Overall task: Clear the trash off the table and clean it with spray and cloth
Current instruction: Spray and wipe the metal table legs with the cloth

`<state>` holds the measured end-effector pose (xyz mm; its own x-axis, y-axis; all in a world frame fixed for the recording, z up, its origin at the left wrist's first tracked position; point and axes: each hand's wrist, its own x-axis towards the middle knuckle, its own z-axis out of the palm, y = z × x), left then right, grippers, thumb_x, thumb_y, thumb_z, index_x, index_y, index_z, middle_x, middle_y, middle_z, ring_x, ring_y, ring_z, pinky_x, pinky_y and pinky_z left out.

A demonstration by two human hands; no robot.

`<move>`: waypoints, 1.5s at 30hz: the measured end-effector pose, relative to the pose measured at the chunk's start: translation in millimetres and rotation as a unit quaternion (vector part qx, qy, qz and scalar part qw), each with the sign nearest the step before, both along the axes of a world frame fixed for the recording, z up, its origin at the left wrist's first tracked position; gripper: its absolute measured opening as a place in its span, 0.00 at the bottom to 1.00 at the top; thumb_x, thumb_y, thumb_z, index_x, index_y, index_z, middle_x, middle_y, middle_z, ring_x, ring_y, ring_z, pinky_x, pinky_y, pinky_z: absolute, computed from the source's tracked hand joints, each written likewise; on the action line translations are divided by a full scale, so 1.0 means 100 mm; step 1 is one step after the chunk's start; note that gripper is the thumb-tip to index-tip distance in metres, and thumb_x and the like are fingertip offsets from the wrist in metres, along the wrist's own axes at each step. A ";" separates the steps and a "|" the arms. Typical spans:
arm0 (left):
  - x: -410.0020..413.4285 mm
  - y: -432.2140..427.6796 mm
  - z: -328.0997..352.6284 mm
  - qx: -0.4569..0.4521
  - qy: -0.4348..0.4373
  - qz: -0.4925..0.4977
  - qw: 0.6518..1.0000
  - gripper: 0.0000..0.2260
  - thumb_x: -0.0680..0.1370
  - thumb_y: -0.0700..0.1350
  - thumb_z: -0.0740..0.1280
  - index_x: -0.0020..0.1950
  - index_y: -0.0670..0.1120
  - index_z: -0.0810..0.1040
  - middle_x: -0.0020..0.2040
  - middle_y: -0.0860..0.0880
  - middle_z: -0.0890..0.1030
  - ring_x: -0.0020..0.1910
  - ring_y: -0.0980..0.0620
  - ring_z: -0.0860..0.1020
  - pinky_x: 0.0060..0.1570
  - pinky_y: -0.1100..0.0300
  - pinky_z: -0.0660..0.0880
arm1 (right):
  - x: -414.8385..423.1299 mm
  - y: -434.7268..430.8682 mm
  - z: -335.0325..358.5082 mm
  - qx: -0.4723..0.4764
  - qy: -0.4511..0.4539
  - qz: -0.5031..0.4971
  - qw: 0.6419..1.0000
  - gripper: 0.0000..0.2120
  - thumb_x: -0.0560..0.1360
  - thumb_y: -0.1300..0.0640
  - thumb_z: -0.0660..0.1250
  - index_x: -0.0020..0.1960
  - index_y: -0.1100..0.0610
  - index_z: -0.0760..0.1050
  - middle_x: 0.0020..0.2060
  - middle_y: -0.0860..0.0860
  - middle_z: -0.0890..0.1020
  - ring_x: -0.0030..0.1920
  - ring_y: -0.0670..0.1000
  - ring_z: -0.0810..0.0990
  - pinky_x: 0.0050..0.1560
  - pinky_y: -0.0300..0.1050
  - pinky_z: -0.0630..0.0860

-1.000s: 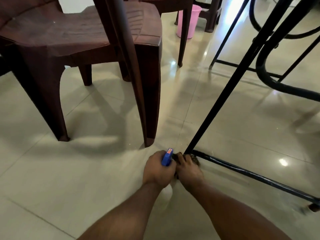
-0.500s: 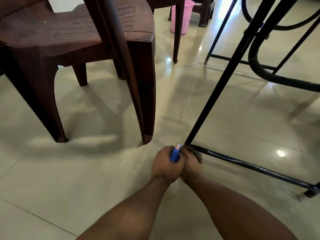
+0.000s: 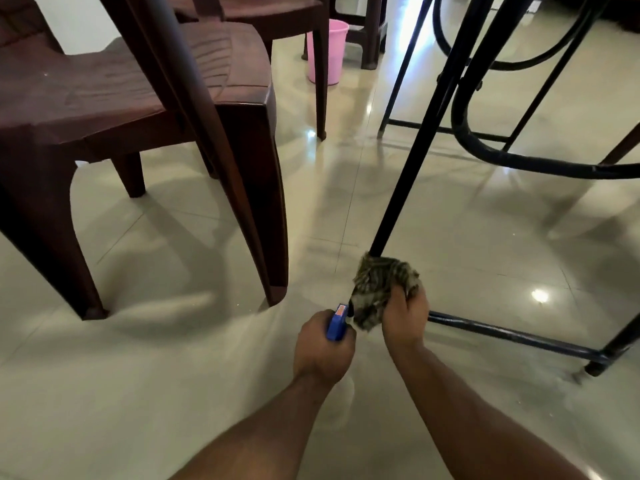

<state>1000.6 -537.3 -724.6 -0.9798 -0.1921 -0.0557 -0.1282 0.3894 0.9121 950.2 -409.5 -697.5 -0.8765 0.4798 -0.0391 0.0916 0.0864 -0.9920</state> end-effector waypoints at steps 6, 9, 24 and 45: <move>-0.14 0.06 0.29 0.063 0.039 -0.026 0.997 0.06 0.73 0.53 0.66 0.40 0.51 0.75 0.33 0.49 0.75 0.30 0.53 0.70 0.33 0.53 0.73 | -0.56 0.01 0.38 -0.292 -0.208 0.069 0.931 0.15 0.79 0.51 0.55 0.43 0.56 0.76 0.33 0.57 0.82 0.30 0.57 0.81 0.32 0.48 0.77; -0.28 0.06 0.56 0.080 0.079 -0.044 0.993 0.07 0.72 0.54 0.66 0.38 0.52 0.74 0.31 0.50 0.74 0.30 0.52 0.71 0.33 0.52 0.74 | -0.78 0.20 0.66 -0.234 -0.195 0.201 0.931 0.18 0.78 0.50 0.55 0.42 0.59 0.78 0.36 0.60 0.80 0.36 0.59 0.81 0.36 0.48 0.77; -0.84 0.46 1.47 0.072 0.152 -0.061 0.984 0.10 0.69 0.54 0.66 0.34 0.49 0.72 0.28 0.52 0.72 0.27 0.51 0.69 0.32 0.47 0.75 | -1.11 0.60 1.68 -0.392 -0.017 0.295 0.871 0.32 0.79 0.37 0.57 0.64 0.65 0.74 0.60 0.64 0.78 0.62 0.63 0.77 0.69 0.62 0.70; -1.00 0.54 1.78 0.076 0.261 -0.028 0.962 0.10 0.75 0.46 0.67 0.35 0.53 0.70 0.29 0.53 0.70 0.28 0.54 0.68 0.31 0.59 0.70 | -0.92 0.32 2.11 -0.136 0.066 0.038 0.988 0.19 0.79 0.41 0.63 0.54 0.56 0.79 0.45 0.55 0.86 0.42 0.56 0.86 0.40 0.50 0.81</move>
<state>900.6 -483.3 -546.7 -0.8902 -0.1666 0.4241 0.3806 0.2399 0.8931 857.8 -378.0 -486.9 -0.9153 0.4005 -0.0416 -0.0359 -0.1841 -0.9823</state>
